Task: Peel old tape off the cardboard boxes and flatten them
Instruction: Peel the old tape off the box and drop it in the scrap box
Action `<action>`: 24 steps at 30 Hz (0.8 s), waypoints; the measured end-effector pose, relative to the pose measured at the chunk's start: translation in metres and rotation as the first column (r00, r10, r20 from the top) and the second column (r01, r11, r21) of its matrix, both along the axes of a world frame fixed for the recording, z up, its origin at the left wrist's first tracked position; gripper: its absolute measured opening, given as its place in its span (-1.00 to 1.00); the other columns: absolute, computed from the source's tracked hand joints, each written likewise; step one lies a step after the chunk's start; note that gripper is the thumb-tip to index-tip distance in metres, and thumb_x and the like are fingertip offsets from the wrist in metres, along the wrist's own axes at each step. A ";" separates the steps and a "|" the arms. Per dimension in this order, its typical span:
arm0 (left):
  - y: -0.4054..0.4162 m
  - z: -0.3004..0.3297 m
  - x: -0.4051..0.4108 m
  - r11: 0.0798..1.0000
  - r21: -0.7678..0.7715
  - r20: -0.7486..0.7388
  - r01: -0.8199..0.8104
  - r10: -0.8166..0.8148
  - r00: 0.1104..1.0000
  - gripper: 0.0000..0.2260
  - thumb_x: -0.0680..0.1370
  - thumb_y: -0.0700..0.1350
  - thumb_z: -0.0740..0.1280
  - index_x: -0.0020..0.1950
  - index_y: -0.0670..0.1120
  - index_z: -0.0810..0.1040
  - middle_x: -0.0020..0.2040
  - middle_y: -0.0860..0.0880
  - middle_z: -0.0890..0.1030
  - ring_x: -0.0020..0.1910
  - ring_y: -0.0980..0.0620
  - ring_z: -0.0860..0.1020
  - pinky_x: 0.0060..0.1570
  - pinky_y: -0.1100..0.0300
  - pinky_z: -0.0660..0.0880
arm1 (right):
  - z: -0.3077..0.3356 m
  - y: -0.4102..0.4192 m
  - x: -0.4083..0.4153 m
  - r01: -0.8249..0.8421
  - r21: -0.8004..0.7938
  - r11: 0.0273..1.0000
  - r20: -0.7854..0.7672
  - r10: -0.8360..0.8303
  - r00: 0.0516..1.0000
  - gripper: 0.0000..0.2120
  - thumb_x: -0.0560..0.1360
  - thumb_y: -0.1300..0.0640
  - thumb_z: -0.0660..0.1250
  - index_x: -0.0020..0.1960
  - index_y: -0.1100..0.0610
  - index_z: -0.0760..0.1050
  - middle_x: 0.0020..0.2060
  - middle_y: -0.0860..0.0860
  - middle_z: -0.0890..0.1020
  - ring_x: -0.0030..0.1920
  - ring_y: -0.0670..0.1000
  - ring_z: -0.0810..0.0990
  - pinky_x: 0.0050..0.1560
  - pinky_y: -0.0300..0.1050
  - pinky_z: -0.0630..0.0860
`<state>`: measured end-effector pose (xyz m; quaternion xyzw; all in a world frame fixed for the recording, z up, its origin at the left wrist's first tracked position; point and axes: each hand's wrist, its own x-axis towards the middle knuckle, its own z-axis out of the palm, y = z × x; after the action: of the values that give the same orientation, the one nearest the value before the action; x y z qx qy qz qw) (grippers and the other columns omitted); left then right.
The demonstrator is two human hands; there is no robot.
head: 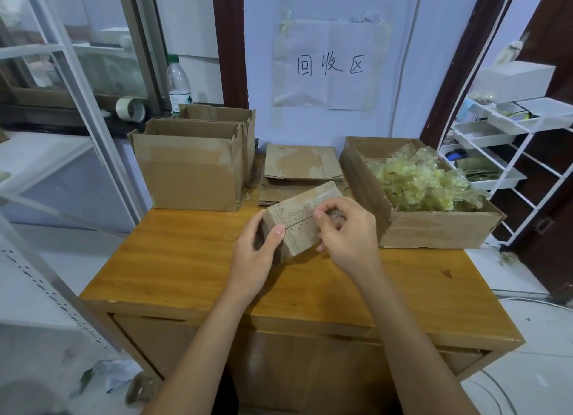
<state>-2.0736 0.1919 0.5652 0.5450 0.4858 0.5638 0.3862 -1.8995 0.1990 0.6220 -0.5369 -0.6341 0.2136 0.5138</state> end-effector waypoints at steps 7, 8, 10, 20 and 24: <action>0.000 0.003 -0.001 0.999 -0.021 0.035 0.034 -0.033 0.999 -0.67 0.62 0.17 0.35 0.38 0.21 0.50 0.26 0.13 0.65 0.24 0.15 0.62 0.16 0.11 0.63 | 0.002 0.003 0.006 0.031 0.038 0.999 0.175 -0.038 0.984 -0.74 0.56 0.06 0.50 0.23 -0.10 0.60 -0.21 -0.16 0.64 -0.25 -0.16 0.61 -0.30 -0.23 0.53; 0.000 0.005 -0.002 0.999 -0.026 0.039 0.046 -0.045 0.998 -0.73 0.66 0.09 0.33 0.37 0.19 0.50 0.25 0.12 0.65 0.23 0.16 0.63 0.14 0.16 0.62 | 0.003 0.002 0.007 0.076 0.069 0.995 0.282 -0.093 0.955 -0.77 0.56 0.01 0.49 0.21 -0.11 0.64 -0.19 -0.19 0.64 -0.22 -0.17 0.59 -0.28 -0.21 0.48; 0.003 0.009 -0.004 0.997 -0.040 0.028 0.067 -0.066 0.997 -0.77 0.71 0.00 0.26 0.36 0.19 0.51 0.23 0.12 0.66 0.20 0.18 0.63 0.08 0.26 0.59 | 0.003 0.000 0.009 0.129 0.152 0.980 0.424 -0.183 0.887 -0.82 0.57 -0.07 0.46 0.16 -0.12 0.69 -0.11 -0.20 0.64 -0.12 -0.15 0.58 -0.24 -0.20 0.45; 0.013 0.048 0.004 0.993 -0.061 -0.019 0.104 -0.106 0.994 -0.62 0.59 0.05 0.20 0.42 0.17 0.49 0.25 0.13 0.58 0.16 0.09 0.59 0.10 0.06 0.59 | 0.005 0.000 0.015 0.011 0.140 0.990 0.478 -0.077 0.875 -0.79 0.50 -0.22 0.47 -0.14 -0.12 0.56 -0.13 -0.20 0.57 -0.13 -0.16 0.49 -0.25 -0.27 0.29; 0.016 0.036 0.023 0.999 -0.025 0.037 -0.028 0.029 0.999 -0.86 0.64 0.09 0.35 0.18 0.12 0.53 0.08 0.09 0.65 0.08 0.01 0.65 0.05 -0.04 0.63 | 0.000 -0.001 0.016 0.029 0.192 0.981 0.444 -0.113 0.889 -0.79 0.47 -0.23 0.50 -0.11 -0.12 0.59 -0.17 -0.22 0.57 -0.19 -0.19 0.48 -0.29 -0.26 0.27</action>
<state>-2.0507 0.2080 0.6014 0.5227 0.4929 0.5733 0.3939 -1.8839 0.1984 0.6217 -0.5459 -0.7329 0.0056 0.4059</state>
